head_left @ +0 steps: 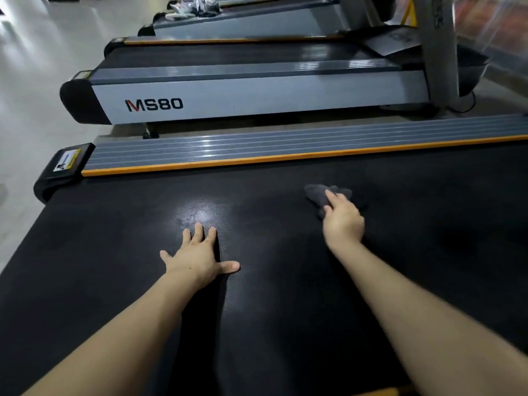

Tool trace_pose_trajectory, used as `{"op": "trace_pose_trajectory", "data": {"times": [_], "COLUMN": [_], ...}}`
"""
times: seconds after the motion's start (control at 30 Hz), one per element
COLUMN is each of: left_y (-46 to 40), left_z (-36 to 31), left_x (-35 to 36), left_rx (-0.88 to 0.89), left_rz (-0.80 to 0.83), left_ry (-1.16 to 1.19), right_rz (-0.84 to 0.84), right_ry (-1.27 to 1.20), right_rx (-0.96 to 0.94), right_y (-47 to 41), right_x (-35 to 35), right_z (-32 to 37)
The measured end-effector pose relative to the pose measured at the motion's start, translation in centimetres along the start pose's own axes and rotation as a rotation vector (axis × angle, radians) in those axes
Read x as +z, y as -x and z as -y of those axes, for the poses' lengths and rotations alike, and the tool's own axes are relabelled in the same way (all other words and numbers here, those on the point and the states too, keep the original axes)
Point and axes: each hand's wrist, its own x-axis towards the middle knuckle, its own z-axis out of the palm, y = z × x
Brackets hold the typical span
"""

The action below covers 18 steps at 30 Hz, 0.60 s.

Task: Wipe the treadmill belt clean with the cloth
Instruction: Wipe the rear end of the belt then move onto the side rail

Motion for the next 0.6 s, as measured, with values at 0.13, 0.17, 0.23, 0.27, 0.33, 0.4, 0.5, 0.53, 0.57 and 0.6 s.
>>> {"op": "trace_pose_trajectory", "data": {"times": [0.13, 0.17, 0.23, 0.27, 0.33, 0.4, 0.5, 0.53, 0.57, 0.6], "left_y": [0.1, 0.0, 0.0, 0.1, 0.1, 0.2, 0.3, 0.4, 0.5, 0.7], "left_z": [-0.2, -0.1, 0.2, 0.3, 0.4, 0.2, 0.0, -0.1, -0.2, -0.3], "left_x": [0.2, 0.3, 0.4, 0.5, 0.7, 0.6, 0.5, 0.4, 0.4, 0.5], "left_rx": [-0.017, -0.022, -0.027, -0.019, -0.009, -0.008, -0.017, -0.019, -0.02, -0.023], "left_rz": [-0.004, -0.008, -0.015, -0.015, -0.021, -0.015, -0.013, -0.015, -0.018, -0.027], "left_ry": [0.017, 0.022, 0.026, 0.019, 0.011, 0.002, 0.002, 0.004, 0.006, 0.004], "right_rz": [0.024, 0.058, 0.163, 0.209, 0.235, 0.113, 0.036, 0.019, -0.001, -0.034], "right_ry": [-0.083, -0.111, -0.186, -0.219, -0.2, -0.158, -0.101, -0.066, -0.025, 0.006], "right_rx": [-0.187, -0.304, -0.501, -0.568, -0.615, -0.466, -0.105, -0.041, 0.001, 0.017], "right_y": [5.8, 7.4, 8.9, 8.4, 6.3, 3.0, 0.6, 0.6, 0.9, 1.7], "right_x": [3.5, 4.2, 4.6, 4.0, 2.5, 0.5, -3.1, -3.4, -3.3, -2.9], "right_z": [8.1, 9.8, 11.0, 10.1, 6.2, 0.3, -6.3, -6.7, -6.0, -4.3]}}
